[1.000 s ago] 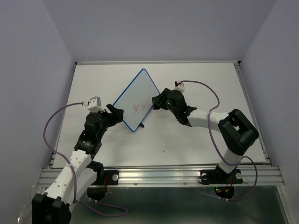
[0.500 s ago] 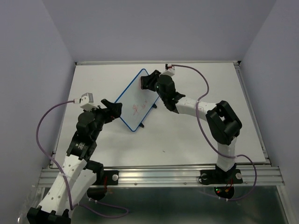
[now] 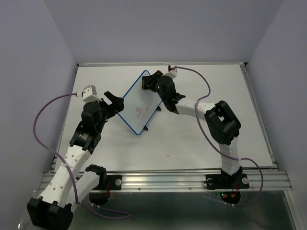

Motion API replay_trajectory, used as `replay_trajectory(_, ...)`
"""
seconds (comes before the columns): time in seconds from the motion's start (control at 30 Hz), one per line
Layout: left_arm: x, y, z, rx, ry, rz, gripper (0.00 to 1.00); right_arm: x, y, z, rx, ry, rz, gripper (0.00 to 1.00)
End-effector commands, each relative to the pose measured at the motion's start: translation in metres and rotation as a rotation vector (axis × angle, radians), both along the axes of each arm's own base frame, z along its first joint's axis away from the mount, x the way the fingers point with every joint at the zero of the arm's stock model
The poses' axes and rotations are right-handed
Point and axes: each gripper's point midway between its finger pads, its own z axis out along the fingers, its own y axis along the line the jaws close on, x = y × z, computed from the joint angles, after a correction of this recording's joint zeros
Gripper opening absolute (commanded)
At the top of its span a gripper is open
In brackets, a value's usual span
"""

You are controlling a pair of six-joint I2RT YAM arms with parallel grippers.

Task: Erase the whiteboard

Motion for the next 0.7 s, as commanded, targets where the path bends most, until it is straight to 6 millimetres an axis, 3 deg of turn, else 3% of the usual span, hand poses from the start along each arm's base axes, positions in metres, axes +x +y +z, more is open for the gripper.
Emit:
replay_trajectory(0.0, 0.007, 0.0, 0.011, 0.028, -0.015, 0.005, 0.99, -0.003, -0.015, -0.038, -0.037, 0.067, -0.083, 0.01)
replay_trajectory(0.2, 0.007, 0.005, 0.008, 0.044, -0.009, 0.022, 0.99, -0.03, -0.041, -0.095, -0.092, 0.177, -0.109, 0.01)
replay_trajectory(0.47, 0.005, 0.008, 0.008, 0.056, -0.003, 0.035, 0.99, -0.065, -0.07, -0.156, -0.178, 0.292, -0.118, 0.01)
replay_trajectory(0.53, 0.004, 0.009, 0.006, 0.061, 0.004, 0.036, 0.99, -0.073, -0.078, -0.169, -0.202, 0.317, -0.126, 0.01)
replay_trajectory(0.67, 0.004, 0.008, 0.008, 0.058, 0.001, 0.032, 0.99, -0.082, -0.085, -0.176, -0.212, 0.334, -0.125, 0.01)
